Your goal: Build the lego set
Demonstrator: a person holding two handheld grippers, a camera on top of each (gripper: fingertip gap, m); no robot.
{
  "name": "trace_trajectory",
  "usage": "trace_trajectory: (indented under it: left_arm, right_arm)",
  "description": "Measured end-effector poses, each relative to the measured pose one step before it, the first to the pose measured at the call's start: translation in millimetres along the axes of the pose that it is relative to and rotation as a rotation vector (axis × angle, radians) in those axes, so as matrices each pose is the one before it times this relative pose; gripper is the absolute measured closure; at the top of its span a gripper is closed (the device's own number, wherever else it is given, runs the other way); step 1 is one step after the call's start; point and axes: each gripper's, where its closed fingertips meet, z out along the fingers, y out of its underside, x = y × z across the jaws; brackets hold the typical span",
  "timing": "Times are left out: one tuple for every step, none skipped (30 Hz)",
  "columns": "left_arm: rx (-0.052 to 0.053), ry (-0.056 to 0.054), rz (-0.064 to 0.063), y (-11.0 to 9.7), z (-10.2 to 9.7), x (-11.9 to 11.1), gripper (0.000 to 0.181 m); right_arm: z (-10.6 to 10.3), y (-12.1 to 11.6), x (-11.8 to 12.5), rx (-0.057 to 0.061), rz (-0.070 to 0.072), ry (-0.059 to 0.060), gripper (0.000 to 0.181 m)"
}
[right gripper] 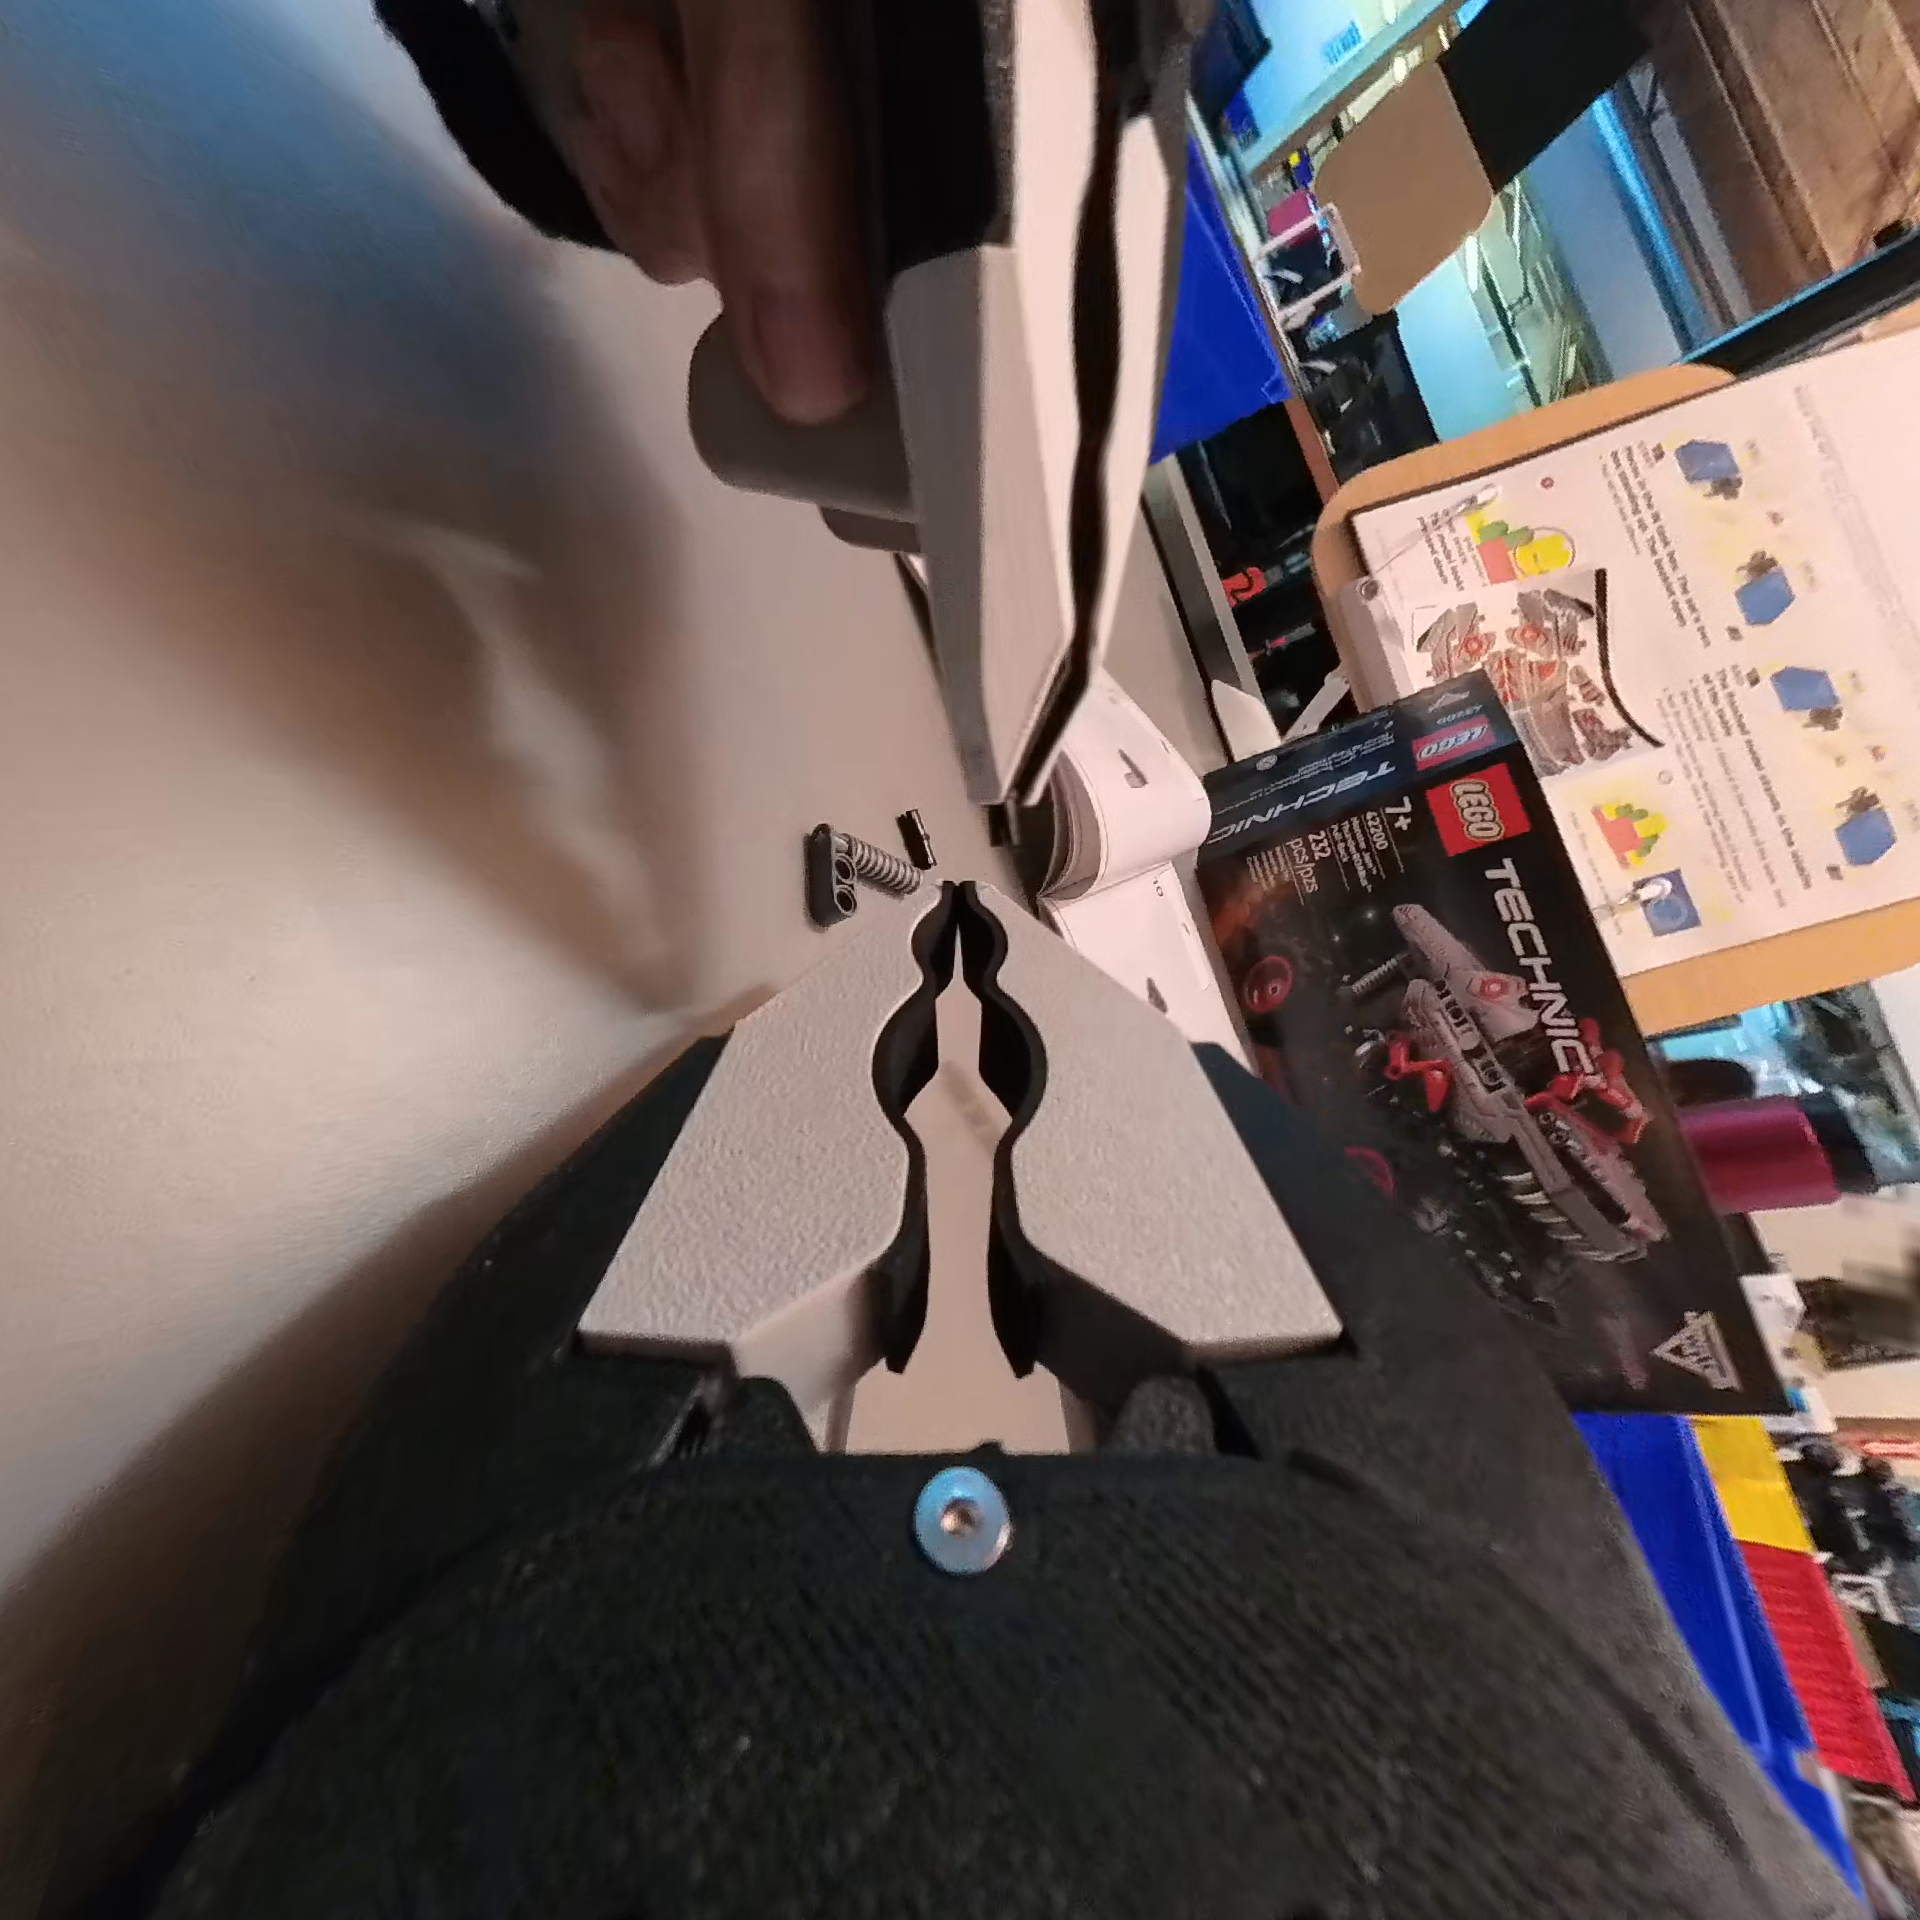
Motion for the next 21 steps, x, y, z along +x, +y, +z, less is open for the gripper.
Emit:
trace_trajectory:
  left_arm:
    - [0.0026,-0.0056,0.0029,-0.28,-0.19,-0.73,0.178]
    - [0.0075,-0.0022,0.0022,-1.02,-0.50,-0.39,0.178]
    - [0.0109,-0.0014,0.0007,-1.41,-0.79,-0.47,0.178]
    - [0.0128,-0.0028,-0.0021,-1.71,-0.94,-0.83,0.178]
    - [0.0107,-0.0049,-0.0046,-1.43,-0.95,-1.36,0.178]
    - [0.0050,-0.0050,-0.0045,-0.52,-0.94,-1.58,0.177]
    - [0.0005,-0.0054,-0.0026,0.21,-0.93,-1.64,0.177]
    - [0.0010,-0.0081,-0.0008,0.19,-0.73,-1.97,0.177]
    - [0.0031,-0.0111,0.0001,-0.20,-0.62,-2.45,0.178]
    - [0.0027,-0.0103,-0.0001,-0.10,-0.41,-2.10,0.180]
    - [0.0000,-0.0056,-0.0005,0.05,-0.26,-1.28,0.181]
    - [-0.0063,-0.0042,0.0011,0.89,-0.33,-1.21,0.181]
    - [-0.0174,-0.0109,0.0038,2.52,-0.56,-2.38,0.181]
    - [-0.0308,-0.0139,0.0093,4.66,-0.96,-2.94,0.181]
    - [-0.0413,-0.0031,0.0151,6.65,-1.47,-1.32,0.178]
    - [-0.0483,0.0152,0.0156,8.22,-1.65,1.87,0.175]
    - [-0.0497,0.0275,0.0118,8.85,-1.76,4.68,0.171]
    - [-0.0386,0.0276,0.0117,8.04,-1.89,6.19,0.169]
    - [-0.0244,0.0203,0.0145,6.36,-2.01,6.79,0.166]
    - [-0.0185,0.0109,0.0135,5.45,-2.57,7.20,0.164]
    - [-0.0106,-0.0055,0.0084,4.45,-3.34,6.29,0.162]
  right_arm:
    - [-0.13,0.53,1.73,0.0029,0.0190,0.0067,0.181]
    - [-0.20,0.70,1.78,0.0025,0.0136,0.0072,0.181]
    - [0.04,1.83,1.06,-0.0047,0.0169,0.0007,0.181]
    - [-0.06,1.49,1.26,-0.0018,0.0174,0.0035,0.181]
    - [-0.62,0.25,2.88,0.0059,0.0148,0.0158,0.181]
    - [-0.70,0.29,2.20,0.0023,0.0156,0.0093,0.181]
    - [-0.30,0.72,1.21,-0.0015,0.0207,0.0012,0.181]
    - [-0.19,-0.23,1.05,0.0071,0.0176,0.0018,0.181]
    - [-0.20,-0.74,0.00,0.0113,0.0082,-0.0021,0.181]
    - [0.07,0.93,0.44,-0.0025,0.0053,0.0011,0.181]
    - [-0.14,0.46,1.22,-0.0023,0.0006,0.0069,0.181]
    - [-0.03,-0.18,0.14,0.0020,-0.0013,0.0001,0.181]
    - [0.61,1.40,-1.00,-0.0055,0.0011,-0.0076,0.181]
    - [0.34,1.88,-0.15,-0.0078,-0.0036,-0.0006,0.181]
    - [-0.59,0.95,1.07,-0.0025,-0.0106,0.0087,0.181]
    - [-0.88,0.88,2.31,-0.0010,-0.0082,0.0147,0.181]
    - [-0.76,1.38,2.06,-0.0025,0.0008,0.0118,0.181]
    - [-0.56,1.82,1.41,-0.0055,0.0074,0.0062,0.181]
    - [-0.43,1.49,1.19,-0.0047,0.0067,0.0055,0.181]
    - [-0.57,0.08,1.43,0.0021,0.0013,0.0102,0.181]
    - [-0.50,-1.16,0.49,0.0056,-0.0032,0.0066,0.181]
